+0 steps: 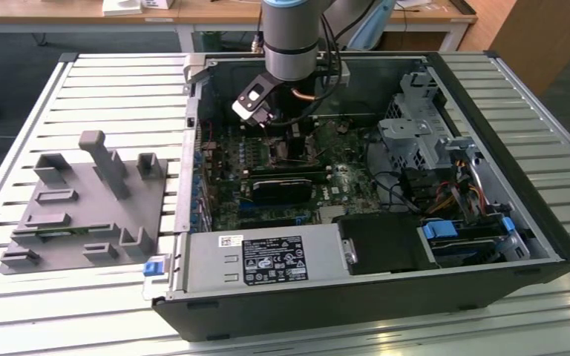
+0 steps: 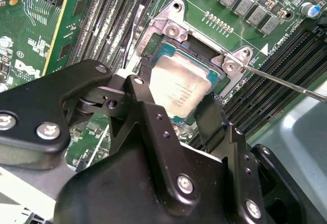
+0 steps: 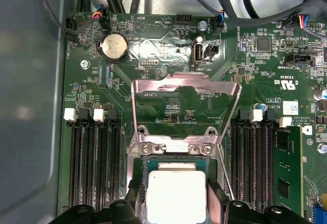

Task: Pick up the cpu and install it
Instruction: 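Place the cpu into insertion slot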

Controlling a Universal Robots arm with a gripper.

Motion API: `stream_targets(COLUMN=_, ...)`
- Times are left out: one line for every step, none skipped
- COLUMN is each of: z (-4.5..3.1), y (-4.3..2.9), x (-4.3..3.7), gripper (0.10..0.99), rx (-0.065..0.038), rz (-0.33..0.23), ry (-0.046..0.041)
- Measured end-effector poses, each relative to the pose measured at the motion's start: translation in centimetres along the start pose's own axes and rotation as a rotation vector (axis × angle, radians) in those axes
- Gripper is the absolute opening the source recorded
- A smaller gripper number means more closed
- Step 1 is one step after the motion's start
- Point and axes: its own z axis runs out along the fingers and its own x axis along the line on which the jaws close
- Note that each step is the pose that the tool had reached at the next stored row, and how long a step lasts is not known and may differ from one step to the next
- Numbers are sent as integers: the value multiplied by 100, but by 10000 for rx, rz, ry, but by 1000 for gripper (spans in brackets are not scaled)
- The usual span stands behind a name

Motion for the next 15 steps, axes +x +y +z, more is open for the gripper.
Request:
stream_targets(z=0, y=0, x=0, gripper=616, rx=0, rz=1, ry=0)
stream_targets(z=0, y=0, x=0, gripper=616, rx=0, rz=0, ry=-1)
stream_targets(z=0, y=0, x=0, gripper=616, rx=0, rz=0, ry=0)
stream_targets(z=0, y=0, x=1, gripper=616, rx=0, rz=0, ry=0)
stream_targets(z=0, y=0, x=1, gripper=616, rx=0, rz=0, ry=0)
stream_targets(z=0, y=0, x=1, gripper=616, rx=1, rz=0, ry=-1)
stream_targets(z=-1, y=0, x=1, gripper=616, rx=0, rz=0, ry=0)
stream_targets(z=-6, y=0, x=1, gripper=616, rx=3, rz=0, ry=-3)
stream_targets(z=-13, y=1, x=1, gripper=616, rx=1, rz=0, ry=-2)
stream_targets(z=-20, y=1, x=0, gripper=616, rx=0, rz=1, ry=0)
stream_targets(z=-28, y=2, x=0, gripper=616, rx=1, rz=0, ry=-1)
stream_targets(z=-38, y=2, x=0, gripper=616, rx=0, rz=0, ry=-1)
stream_targets(z=-51, y=3, x=-1, gripper=616, rx=0, rz=0, ry=0)
stream_targets(z=-65, y=4, x=-1, gripper=616, rx=-1, rz=1, ry=1)
stream_targets(z=-83, y=5, x=-1, gripper=616, rx=0, rz=1, ry=0)
